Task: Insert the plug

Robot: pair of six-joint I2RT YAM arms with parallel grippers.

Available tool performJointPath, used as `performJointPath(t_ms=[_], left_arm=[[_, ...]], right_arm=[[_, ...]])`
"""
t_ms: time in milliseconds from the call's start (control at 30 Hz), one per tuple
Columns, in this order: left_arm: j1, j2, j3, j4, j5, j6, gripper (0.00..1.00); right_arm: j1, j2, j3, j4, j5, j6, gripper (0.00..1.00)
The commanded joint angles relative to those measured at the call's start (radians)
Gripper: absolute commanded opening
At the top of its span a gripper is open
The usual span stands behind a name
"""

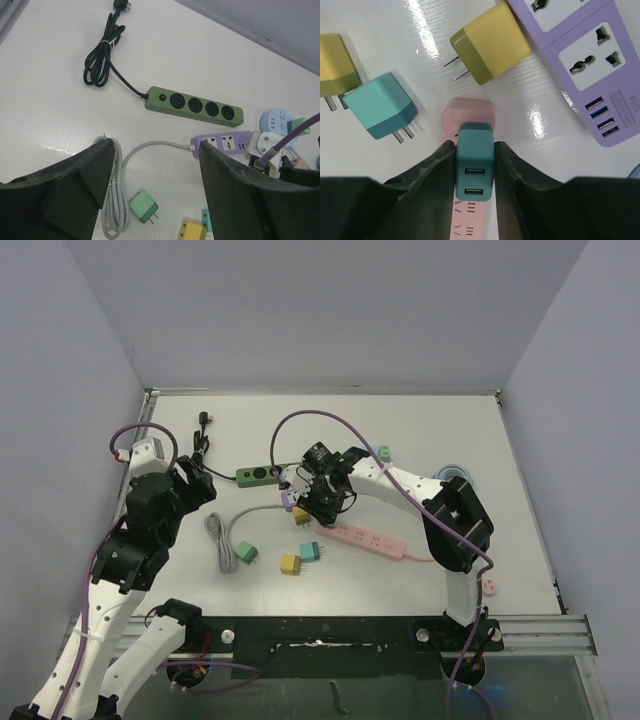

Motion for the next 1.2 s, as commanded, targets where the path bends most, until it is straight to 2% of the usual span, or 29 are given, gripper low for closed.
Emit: performJointPath(t_ms=[0, 133, 200, 400, 733, 867, 967, 1167], left_arm=[[0.005, 0.002, 0.039, 0.051, -0.013, 0.023, 0.67], [0.005, 0.005, 0.031, 0.056, -0.004, 0.022, 0.67], [0.005, 0.01, 0.029, 0.064, 0.01, 0.021, 0.67], [0.005, 0.03, 0.032, 0.079, 0.059, 0.02, 0.67], [0.005, 0.065, 0.014, 0.099, 0.124, 0.006, 0.67], [0.004, 0.072, 0.004, 0.102, 0.137, 0.003, 0.67], [0.005, 0.073, -0.003, 0.105, 0.142, 0.001, 0.67], [0.005, 0.077, -0.004, 0.106, 0.145, 0.006, 0.67]], right_arm=[[-0.019, 0.077, -0.032, -0.032, -0.012, 0.031, 0.13], [-0.037, -0.044, -0.027, 0.058, -0.025, 0.103, 0.49], [-0.051, -0.119, -0.025, 0.127, -0.034, 0.154, 0.61], [-0.072, -0.256, -0.082, 0.227, -0.033, 0.235, 0.71], [-0.067, -0.206, -0.125, 0.121, 0.003, 0.186, 0.72], [-0.057, -0.167, -0.115, 0.115, -0.008, 0.164, 0.69], [-0.058, -0.145, -0.113, 0.121, -0.006, 0.154, 0.59], [-0.057, -0.101, -0.122, 0.114, 0.0, 0.143, 0.27]])
